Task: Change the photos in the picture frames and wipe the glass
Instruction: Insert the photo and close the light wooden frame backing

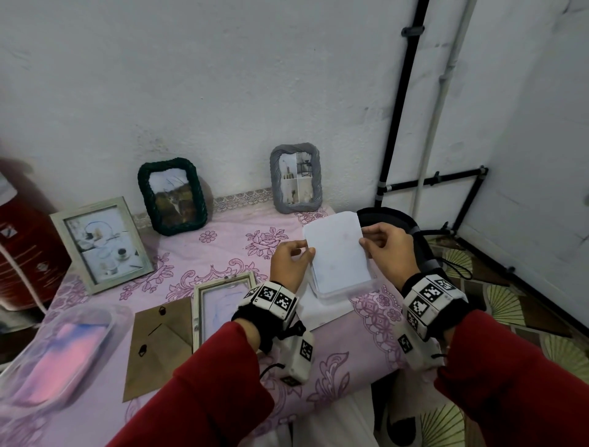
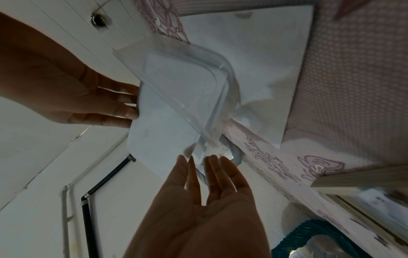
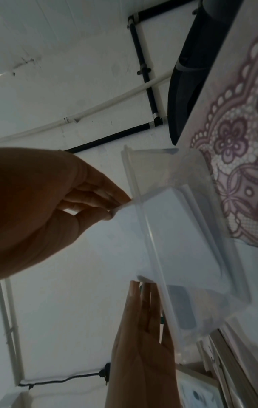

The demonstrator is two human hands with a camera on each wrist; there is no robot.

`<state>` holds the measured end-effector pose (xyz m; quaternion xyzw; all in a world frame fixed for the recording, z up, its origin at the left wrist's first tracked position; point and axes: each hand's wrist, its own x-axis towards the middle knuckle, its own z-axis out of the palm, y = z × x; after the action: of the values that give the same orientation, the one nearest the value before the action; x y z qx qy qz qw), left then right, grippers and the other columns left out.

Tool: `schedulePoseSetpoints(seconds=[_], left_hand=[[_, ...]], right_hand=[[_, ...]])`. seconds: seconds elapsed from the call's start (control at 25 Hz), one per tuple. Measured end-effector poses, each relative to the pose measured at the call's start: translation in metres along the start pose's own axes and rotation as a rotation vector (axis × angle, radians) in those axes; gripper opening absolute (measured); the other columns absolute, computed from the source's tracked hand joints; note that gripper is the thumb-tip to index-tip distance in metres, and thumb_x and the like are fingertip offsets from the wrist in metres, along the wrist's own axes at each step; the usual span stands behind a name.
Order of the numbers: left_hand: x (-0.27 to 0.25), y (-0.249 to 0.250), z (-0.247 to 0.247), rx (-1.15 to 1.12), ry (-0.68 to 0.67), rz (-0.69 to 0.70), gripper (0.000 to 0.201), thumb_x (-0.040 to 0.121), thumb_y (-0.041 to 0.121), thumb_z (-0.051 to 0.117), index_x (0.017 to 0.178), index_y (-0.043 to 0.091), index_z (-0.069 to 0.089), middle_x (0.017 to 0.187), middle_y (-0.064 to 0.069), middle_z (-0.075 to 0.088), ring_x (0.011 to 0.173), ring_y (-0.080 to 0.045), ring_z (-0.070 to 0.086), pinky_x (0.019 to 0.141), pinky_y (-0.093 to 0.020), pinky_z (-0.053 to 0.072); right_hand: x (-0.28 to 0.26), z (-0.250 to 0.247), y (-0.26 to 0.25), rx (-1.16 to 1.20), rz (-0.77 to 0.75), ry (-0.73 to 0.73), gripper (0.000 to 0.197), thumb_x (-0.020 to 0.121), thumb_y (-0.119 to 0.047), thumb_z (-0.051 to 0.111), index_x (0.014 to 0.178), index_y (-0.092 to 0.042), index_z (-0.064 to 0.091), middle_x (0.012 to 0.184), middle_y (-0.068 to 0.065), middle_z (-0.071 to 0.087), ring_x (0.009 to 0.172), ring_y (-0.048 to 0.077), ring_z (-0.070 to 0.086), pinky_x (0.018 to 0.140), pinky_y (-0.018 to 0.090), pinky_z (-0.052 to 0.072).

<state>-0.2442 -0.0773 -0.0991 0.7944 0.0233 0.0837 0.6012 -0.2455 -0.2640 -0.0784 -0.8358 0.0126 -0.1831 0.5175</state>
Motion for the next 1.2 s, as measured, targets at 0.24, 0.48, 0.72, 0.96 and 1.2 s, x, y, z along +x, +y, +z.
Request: schedulePoseSetpoints(seconds=[0.24,0.48,0.72,0.96,1.2], left_hand=[[-0.007,0.001,-0.006,0.021,-0.108,0.042,0.034,0.085,0.0,0.06,0.119,-0.001,0.061,0.118,-0.015,0.065,0.1,-0.027,0.06,0.094,-0.028,0.045],[-0.01,0.001,-0.005,0.033,-0.111,0.047,0.033,0.084,-0.003,0.06,0.117,-0.004,0.06,0.09,-0.009,0.059,0.072,-0.009,0.053,0.068,-0.003,0.04],[-0.008,-0.001,-0.006,0.02,-0.103,0.016,0.034,0.083,-0.003,0.061,0.117,-0.003,0.06,0.09,-0.01,0.059,0.081,-0.017,0.054,0.07,-0.006,0.042],[-0.01,0.003,-0.011,-0.01,-0.07,0.048,0.026,0.084,-0.002,0.06,0.11,-0.007,0.062,0.107,-0.019,0.067,0.087,-0.022,0.061,0.083,-0.025,0.048],[-0.01,0.021,-0.037,-0.177,0.062,0.088,0.014,0.087,-0.001,0.057,0.1,-0.004,0.062,0.084,-0.012,0.061,0.078,-0.022,0.055,0.068,-0.026,0.047]], right_hand=[[-0.004,0.0,-0.008,-0.029,-0.029,0.045,0.018,0.082,0.0,0.064,0.099,0.001,0.07,0.094,0.014,0.071,0.077,0.014,0.061,0.069,0.005,0.047],[-0.009,-0.001,-0.008,0.015,0.04,0.014,0.039,0.072,-0.003,0.076,0.108,-0.004,0.061,0.078,0.009,0.059,0.062,0.005,0.049,0.06,0.002,0.042],[-0.004,0.001,-0.006,0.084,0.033,0.035,0.022,0.075,0.0,0.072,0.096,0.003,0.064,0.07,-0.001,0.056,0.061,0.003,0.049,0.058,0.001,0.041],[0.004,0.007,-0.015,0.181,0.026,-0.061,0.013,0.083,-0.004,0.066,0.093,0.002,0.062,0.084,0.01,0.061,0.079,0.018,0.056,0.079,0.033,0.05],[0.01,0.022,-0.053,0.314,-0.026,-0.087,0.01,0.084,-0.004,0.065,0.089,-0.011,0.06,0.08,0.009,0.058,0.079,0.023,0.055,0.085,0.047,0.05]])
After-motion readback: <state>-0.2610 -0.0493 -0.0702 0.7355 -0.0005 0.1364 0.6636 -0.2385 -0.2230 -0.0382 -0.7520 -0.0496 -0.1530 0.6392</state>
